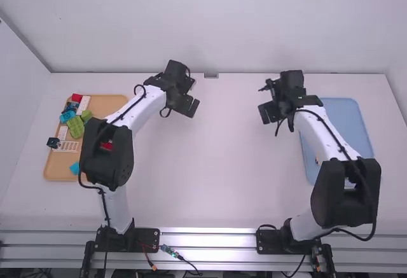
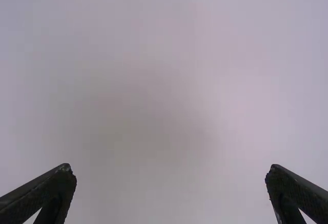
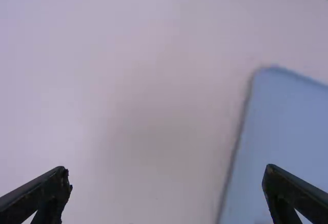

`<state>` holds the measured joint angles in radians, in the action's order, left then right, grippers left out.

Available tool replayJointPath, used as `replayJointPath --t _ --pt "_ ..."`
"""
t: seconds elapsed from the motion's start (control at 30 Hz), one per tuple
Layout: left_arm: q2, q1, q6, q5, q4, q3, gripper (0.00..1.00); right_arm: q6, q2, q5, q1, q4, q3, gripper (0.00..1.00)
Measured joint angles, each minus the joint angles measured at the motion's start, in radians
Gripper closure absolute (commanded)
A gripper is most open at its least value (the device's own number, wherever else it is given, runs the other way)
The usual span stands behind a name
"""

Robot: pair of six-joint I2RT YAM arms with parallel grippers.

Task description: Assemble lego blocks to make yellow taxi

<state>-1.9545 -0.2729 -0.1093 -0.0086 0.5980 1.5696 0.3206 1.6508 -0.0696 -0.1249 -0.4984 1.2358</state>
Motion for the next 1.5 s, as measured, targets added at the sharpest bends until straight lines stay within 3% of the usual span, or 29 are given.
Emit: replayJointPath --t 0.43,0.63,0.8,0.97,1.5 --pt "0.163 0.000 0.111 -0.082 0.031 -0.005 0.01 0.014 0.000 -0.001 -0.265 0.038 0.017 0.01" --pt "0.247 0.000 0.139 -0.082 -0.098 -0.151 0.01 -0.053 0.000 -0.022 -0.308 0.117 0.017 0.01" --pt "0.347 0.000 0.155 -0.082 -0.243 -0.338 0.02 -0.087 0.000 -0.031 -0.308 0.174 0.017 0.02" --pt "0.414 0.020 0.142 -0.056 -0.296 -0.416 0.07 -0.124 -0.020 -0.006 -0.283 0.222 0.013 0.07" --pt "0.647 0.252 0.116 -0.002 -0.534 -0.639 0.32 -0.295 -0.261 0.066 -0.048 0.455 -0.215 0.32"
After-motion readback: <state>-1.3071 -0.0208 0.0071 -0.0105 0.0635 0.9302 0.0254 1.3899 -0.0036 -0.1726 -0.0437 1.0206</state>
